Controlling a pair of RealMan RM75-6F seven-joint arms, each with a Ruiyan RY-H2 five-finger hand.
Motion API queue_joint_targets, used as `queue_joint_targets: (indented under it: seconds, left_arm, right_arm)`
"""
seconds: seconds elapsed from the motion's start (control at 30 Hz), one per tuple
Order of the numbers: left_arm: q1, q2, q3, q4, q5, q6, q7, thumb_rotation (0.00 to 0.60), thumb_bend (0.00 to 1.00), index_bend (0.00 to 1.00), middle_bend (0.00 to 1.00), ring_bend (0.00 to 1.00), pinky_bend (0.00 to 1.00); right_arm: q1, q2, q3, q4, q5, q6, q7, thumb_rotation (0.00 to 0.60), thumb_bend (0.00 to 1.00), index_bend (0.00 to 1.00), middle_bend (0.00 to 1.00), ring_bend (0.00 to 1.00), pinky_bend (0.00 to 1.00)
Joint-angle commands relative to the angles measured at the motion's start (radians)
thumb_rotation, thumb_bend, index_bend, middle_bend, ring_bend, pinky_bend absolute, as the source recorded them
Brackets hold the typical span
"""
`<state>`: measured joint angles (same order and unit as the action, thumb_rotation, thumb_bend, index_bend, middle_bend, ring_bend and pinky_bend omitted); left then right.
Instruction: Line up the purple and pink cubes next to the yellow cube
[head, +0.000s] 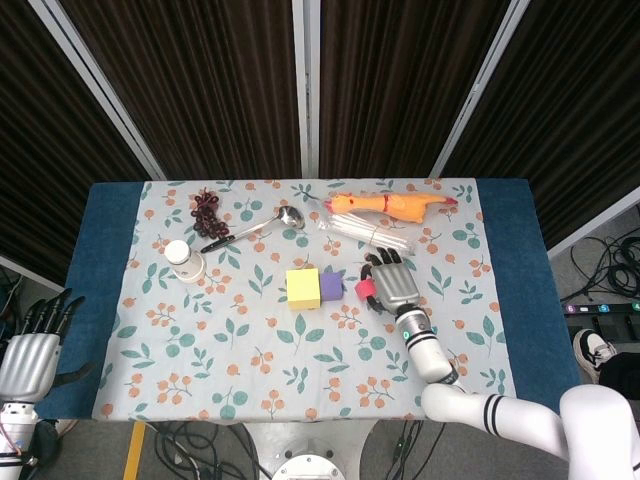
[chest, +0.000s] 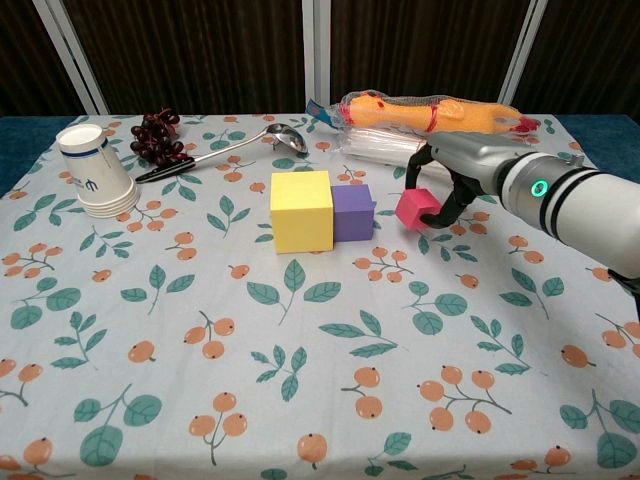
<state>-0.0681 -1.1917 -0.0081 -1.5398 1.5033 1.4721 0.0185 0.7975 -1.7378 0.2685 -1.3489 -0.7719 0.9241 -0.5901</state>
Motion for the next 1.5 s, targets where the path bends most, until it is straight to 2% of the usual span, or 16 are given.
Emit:
queue_joint_targets:
  seconds: [0.03,0.27,0.77,1.27,1.4,1.5]
  left_arm:
    - [-0.001,-0.001,-0.001,0.001,-0.001,-0.002,-0.001,0.600,0.00,0.15,0.12,0.10,0.09]
    - [0.000,-0.002,-0.001,0.009,-0.005,-0.005,-0.008,0.600,0.00,0.15,0.12,0.10,0.09]
    - [0.003,-0.007,0.002,0.023,-0.006,-0.006,-0.020,0.600,0.00,0.15,0.13,0.10,0.09]
    - [0.006,-0.014,0.004,0.037,-0.003,-0.005,-0.034,0.600,0.00,0.15,0.12,0.10,0.09]
    - [0.008,-0.014,0.005,0.040,-0.005,-0.004,-0.039,0.600,0.00,0.15,0.12,0.10,0.09]
    - [0.010,-0.015,0.007,0.044,-0.006,-0.006,-0.042,0.600,0.00,0.15,0.12,0.10,0.09]
  right_arm:
    - [0.031,-0.033,0.021,0.031,0.046,0.010,-0.029,0.600,0.24,0.56,0.16,0.00,0.00]
    - [0.064,-0.071,0.029,0.069,0.104,0.019,-0.055,0.600,0.24,0.53,0.14,0.00,0.00]
    - [0.090,-0.108,0.028,0.095,0.142,0.031,-0.063,0.600,0.22,0.48,0.13,0.00,0.00]
    - [0.104,-0.114,0.029,0.086,0.164,0.032,-0.061,0.600,0.20,0.34,0.10,0.00,0.00]
    - [0.093,-0.086,0.029,0.044,0.147,0.042,-0.043,0.600,0.20,0.30,0.09,0.00,0.00]
    - [0.067,-0.027,0.012,-0.026,0.124,0.050,-0.031,0.600,0.20,0.29,0.08,0.00,0.00]
